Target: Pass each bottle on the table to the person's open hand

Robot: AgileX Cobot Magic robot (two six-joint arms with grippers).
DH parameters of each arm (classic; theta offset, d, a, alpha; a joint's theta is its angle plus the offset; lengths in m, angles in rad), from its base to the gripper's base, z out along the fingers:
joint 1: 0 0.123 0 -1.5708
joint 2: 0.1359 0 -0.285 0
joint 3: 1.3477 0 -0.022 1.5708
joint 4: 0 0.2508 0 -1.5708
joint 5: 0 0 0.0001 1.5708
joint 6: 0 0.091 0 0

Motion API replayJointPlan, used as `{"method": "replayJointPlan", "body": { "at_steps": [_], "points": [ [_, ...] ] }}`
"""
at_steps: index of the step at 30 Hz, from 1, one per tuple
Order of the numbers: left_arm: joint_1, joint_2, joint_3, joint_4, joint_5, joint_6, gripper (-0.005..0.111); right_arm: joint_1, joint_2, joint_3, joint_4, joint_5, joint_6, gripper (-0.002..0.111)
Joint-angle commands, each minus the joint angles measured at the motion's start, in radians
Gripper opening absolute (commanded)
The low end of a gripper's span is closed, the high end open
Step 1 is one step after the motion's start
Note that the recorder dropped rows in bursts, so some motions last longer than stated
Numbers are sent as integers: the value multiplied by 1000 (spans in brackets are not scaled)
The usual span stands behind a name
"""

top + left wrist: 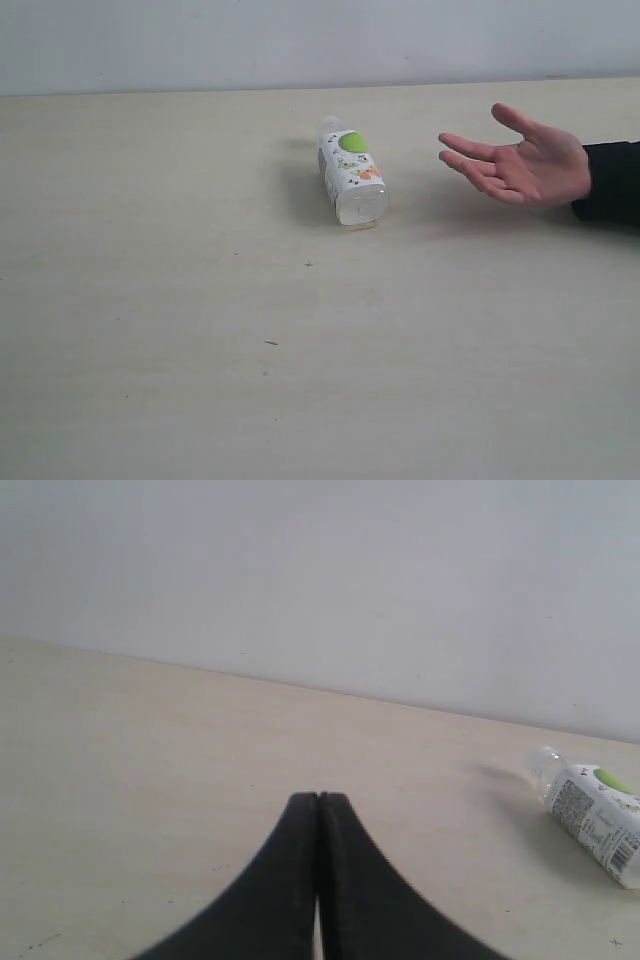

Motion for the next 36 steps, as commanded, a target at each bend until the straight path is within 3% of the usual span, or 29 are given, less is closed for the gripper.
{"method": "replayJointPlan", "body": {
  "at_steps": [1, 7, 12, 14, 20, 25, 36],
  "points": [
    [2, -7, 4, -5, -3, 0, 0, 50, 68, -28, 3, 44, -21, 43],
    [2, -7, 4, -5, -3, 0, 0, 172, 155, -73, -335, 51, 202, 59],
    [2, -7, 4, -5, -3, 0, 0, 234, 235, -118, -405, 52, 217, 60],
    [2, -7, 4, -5, -3, 0, 0, 272, 284, -136, -466, 52, 228, 66],
    [2, -7, 4, -5, -3, 0, 0, 295, 438, -145, -687, 9, 410, 72],
    [2, -7, 4, -5, -3, 0, 0, 295, 503, -150, -692, -146, 451, 76],
    [2, -7, 4, -5, -3, 0, 0, 295, 708, -337, -690, -77, 451, 80]
  ]
}}
